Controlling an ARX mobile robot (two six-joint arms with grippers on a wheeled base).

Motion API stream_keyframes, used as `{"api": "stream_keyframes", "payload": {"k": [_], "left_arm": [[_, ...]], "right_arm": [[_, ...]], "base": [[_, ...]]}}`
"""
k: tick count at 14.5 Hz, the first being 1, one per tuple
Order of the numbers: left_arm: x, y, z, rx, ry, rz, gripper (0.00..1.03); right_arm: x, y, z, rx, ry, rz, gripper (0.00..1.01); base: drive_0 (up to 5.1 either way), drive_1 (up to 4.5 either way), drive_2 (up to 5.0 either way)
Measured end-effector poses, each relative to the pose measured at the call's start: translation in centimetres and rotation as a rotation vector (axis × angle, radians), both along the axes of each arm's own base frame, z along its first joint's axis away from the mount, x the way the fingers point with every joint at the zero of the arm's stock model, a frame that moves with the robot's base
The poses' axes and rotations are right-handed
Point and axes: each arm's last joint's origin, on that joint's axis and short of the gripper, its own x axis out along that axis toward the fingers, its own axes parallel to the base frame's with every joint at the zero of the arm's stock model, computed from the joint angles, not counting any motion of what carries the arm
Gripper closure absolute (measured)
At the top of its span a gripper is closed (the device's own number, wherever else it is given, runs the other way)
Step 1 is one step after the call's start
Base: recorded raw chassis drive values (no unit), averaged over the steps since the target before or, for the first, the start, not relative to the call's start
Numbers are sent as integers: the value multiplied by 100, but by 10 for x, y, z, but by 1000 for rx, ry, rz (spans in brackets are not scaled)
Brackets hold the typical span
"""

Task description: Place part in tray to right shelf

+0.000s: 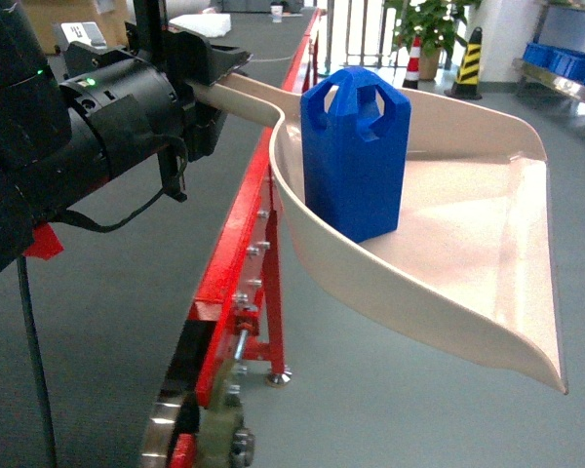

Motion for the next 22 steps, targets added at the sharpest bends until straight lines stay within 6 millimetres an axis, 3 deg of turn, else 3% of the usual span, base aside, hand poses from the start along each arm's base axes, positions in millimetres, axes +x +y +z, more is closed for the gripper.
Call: {"api": "stream_keyframes", "payload": {"k": [22], "left_arm": [[0, -1, 0, 0, 0, -2, 91]], "right_arm": [[0, 0, 0, 0, -1, 0, 3]], "base": [[505, -240, -240]]}}
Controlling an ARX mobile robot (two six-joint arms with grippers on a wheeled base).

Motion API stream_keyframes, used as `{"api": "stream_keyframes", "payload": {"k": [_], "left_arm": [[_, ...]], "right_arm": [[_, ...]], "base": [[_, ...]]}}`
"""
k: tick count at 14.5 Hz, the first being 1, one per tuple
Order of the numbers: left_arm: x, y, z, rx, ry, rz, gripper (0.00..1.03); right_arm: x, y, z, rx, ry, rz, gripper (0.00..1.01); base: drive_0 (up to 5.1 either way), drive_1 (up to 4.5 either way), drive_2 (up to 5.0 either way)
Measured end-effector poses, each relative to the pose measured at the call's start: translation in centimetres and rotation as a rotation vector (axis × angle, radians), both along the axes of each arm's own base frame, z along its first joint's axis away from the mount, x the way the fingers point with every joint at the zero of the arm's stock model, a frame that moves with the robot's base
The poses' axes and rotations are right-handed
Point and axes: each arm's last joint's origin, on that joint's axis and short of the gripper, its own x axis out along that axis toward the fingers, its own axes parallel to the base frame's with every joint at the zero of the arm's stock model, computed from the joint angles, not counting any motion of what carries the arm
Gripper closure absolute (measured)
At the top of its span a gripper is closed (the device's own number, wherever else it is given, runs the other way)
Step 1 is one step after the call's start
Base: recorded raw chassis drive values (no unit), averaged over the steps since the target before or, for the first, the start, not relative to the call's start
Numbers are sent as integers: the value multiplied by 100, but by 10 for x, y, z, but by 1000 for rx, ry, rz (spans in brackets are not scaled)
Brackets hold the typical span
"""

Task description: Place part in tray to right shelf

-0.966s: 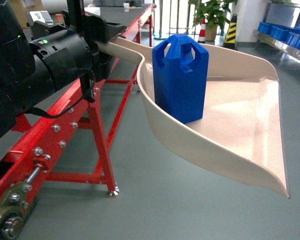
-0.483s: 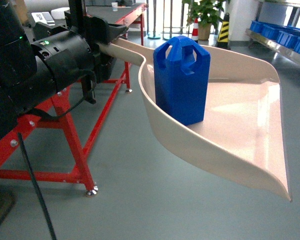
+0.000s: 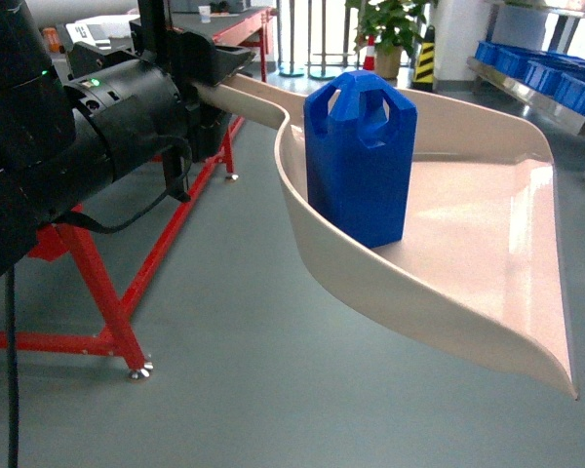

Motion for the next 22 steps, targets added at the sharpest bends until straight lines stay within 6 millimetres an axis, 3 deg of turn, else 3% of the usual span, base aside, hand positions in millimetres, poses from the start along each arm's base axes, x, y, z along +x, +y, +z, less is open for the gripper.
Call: {"api": "stream_keyframes", "payload": {"k": [12, 22], "left_arm": [[-2, -7, 0, 2, 1, -30, 91], [0, 0, -1, 1, 3, 1, 91]], "right_arm": [[0, 0, 0, 0, -4, -4, 3], [0, 0, 0, 0, 0, -3, 3]], "base": [[517, -228, -228], [517, -228, -228]]}}
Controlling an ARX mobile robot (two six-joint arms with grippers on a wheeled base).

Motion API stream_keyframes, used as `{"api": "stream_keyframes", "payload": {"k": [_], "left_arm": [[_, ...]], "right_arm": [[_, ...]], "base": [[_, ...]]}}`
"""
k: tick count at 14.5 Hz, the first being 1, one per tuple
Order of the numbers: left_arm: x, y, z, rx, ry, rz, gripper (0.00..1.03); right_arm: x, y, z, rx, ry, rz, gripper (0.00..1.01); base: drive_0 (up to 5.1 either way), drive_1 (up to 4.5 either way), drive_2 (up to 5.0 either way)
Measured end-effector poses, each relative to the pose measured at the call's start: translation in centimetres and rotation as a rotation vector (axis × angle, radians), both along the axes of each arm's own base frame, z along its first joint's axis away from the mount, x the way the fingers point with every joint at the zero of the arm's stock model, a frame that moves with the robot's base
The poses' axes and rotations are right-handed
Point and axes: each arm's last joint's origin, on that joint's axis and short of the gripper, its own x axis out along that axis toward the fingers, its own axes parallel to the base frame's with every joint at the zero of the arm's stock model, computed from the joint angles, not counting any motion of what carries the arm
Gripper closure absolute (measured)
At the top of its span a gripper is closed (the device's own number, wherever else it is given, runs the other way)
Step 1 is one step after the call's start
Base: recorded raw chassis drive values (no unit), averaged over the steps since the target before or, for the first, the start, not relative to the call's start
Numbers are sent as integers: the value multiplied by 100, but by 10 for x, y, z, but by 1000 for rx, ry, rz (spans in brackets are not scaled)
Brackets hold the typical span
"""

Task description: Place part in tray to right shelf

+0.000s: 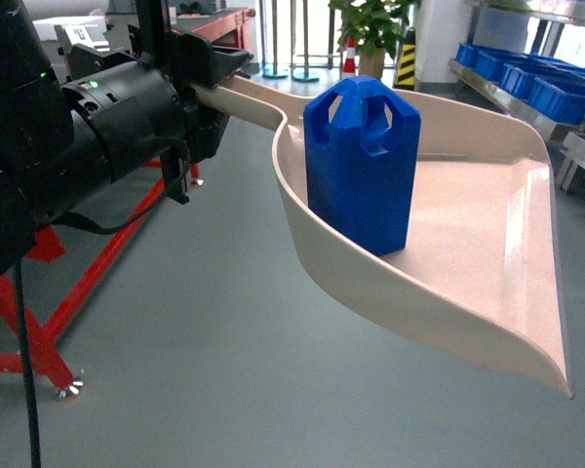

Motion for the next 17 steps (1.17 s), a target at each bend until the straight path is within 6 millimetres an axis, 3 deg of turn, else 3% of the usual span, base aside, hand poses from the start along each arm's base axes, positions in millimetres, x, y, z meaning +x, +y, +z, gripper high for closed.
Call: {"api": "stream_keyframes", "payload": {"k": [17], "left_arm": [[0, 0, 1, -1, -5, -3, 91]], "right_arm": [[0, 0, 0, 1, -5, 3, 3]], "base": [[1, 425, -424]]}}
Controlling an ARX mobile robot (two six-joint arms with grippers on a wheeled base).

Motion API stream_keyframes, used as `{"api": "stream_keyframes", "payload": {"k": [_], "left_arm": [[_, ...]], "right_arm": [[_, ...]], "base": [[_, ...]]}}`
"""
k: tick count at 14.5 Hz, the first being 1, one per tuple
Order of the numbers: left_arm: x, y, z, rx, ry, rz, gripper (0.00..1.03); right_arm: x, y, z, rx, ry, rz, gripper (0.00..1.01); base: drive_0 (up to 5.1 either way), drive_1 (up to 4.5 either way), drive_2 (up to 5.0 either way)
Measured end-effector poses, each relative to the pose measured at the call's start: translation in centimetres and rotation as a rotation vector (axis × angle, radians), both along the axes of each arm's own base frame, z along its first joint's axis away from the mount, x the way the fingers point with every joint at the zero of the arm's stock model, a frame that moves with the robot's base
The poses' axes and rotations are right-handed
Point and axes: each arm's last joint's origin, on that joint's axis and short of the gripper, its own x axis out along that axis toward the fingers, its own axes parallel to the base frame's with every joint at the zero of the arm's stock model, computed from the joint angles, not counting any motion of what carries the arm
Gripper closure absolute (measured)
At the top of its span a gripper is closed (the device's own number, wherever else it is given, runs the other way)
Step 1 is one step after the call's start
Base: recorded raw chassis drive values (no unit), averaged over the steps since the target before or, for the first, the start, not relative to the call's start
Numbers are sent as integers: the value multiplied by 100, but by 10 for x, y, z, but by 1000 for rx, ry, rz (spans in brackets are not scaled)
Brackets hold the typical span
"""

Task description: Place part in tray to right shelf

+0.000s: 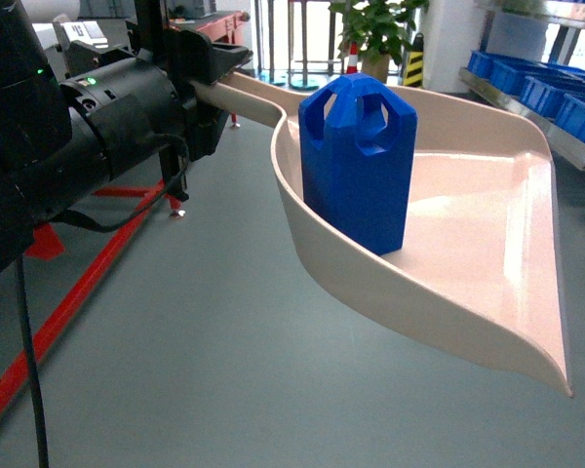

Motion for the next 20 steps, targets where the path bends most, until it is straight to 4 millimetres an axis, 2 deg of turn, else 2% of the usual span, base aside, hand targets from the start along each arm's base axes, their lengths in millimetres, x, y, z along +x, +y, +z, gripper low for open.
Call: {"api": "stream_keyframes", "payload": {"k": [20], "left_arm": [[0, 0, -1, 1, 4, 1, 91]], "right_arm": [[0, 0, -1, -1, 4, -2, 3]], "base": [[1, 435, -432]]}}
